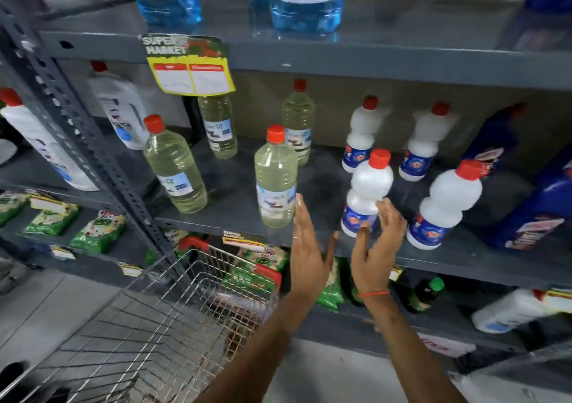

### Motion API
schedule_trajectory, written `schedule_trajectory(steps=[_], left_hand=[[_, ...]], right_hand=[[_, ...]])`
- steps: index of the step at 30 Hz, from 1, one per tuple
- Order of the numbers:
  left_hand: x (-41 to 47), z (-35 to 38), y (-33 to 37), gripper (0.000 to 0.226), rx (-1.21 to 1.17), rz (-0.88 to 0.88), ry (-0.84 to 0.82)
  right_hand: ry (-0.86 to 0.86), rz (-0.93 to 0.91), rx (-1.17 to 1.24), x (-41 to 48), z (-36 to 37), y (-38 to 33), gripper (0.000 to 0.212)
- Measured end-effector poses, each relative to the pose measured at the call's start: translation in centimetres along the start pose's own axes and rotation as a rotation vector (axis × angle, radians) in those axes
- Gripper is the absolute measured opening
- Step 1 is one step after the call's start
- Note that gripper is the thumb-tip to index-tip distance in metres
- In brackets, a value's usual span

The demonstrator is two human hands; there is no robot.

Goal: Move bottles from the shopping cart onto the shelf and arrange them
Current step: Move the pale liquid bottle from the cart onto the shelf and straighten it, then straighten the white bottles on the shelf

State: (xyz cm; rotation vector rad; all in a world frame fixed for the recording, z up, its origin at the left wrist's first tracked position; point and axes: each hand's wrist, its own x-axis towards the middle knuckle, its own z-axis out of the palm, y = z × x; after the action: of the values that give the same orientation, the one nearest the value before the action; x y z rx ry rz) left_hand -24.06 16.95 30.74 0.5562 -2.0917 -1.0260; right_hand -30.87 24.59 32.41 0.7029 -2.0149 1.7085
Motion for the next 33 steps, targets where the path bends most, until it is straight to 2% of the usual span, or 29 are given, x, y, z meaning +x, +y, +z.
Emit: schedule_trajectory(steps=[3, 5, 7, 9, 11, 13, 15, 18, 30, 33], left_hand=[[0.8, 1.2, -0.5, 0.093, -0.083, -0.035, 0.010], [1.4, 1.9, -1.2, 0.099, -0.150, -0.151, 0.026], [2.0, 3.7, -0.8, 0.106, -0.109, -0.271, -0.002], [2.6, 5.3, -1.3, 0.108, -0.092, -0.334, 0.011], [3.0, 6.4, -1.9, 0.100, -0.106, -0.385, 0.032], [3.1, 6.8, -2.0, 0.085, -0.064, -0.415, 0.061], [3.1, 6.9, -2.1, 0.075, -0.035, -0.423, 0.078], [3.1, 6.9, -2.0, 0.073, -0.017, -0.419, 0.083], [3.1, 6.7, -2.3, 0.075, 0.009, -0.391, 0.071], [2.9, 6.7, -2.2, 0.096, -0.034, -0.364, 0.044]], right_hand=[[0.041, 0.022, -0.106, -0.2, -1.2, 1.2, 0.049], [0.064, 0.086, -0.111, 0.1, -1.8, 2.0, 0.062], [0.079, 0.203, -0.156, 1.3, -3.6, 4.5, 0.083], [0.026, 0.343, -0.194, 2.5, -4.7, 7.2, 0.103], [-0.078, 0.444, -0.206, 3.3, -5.1, 9.1, 0.111], [-0.167, 0.499, -0.170, 3.7, -5.3, 10.3, 0.107], [-0.177, 0.518, -0.152, 3.9, -5.4, 11.0, 0.092], [-0.176, 0.547, -0.143, 4.0, -5.3, 10.9, 0.073], [-0.164, 0.543, -0.108, 4.1, -5.0, 11.2, 0.072], [-0.210, 0.542, -0.107, 4.3, -5.1, 11.2, 0.078]])
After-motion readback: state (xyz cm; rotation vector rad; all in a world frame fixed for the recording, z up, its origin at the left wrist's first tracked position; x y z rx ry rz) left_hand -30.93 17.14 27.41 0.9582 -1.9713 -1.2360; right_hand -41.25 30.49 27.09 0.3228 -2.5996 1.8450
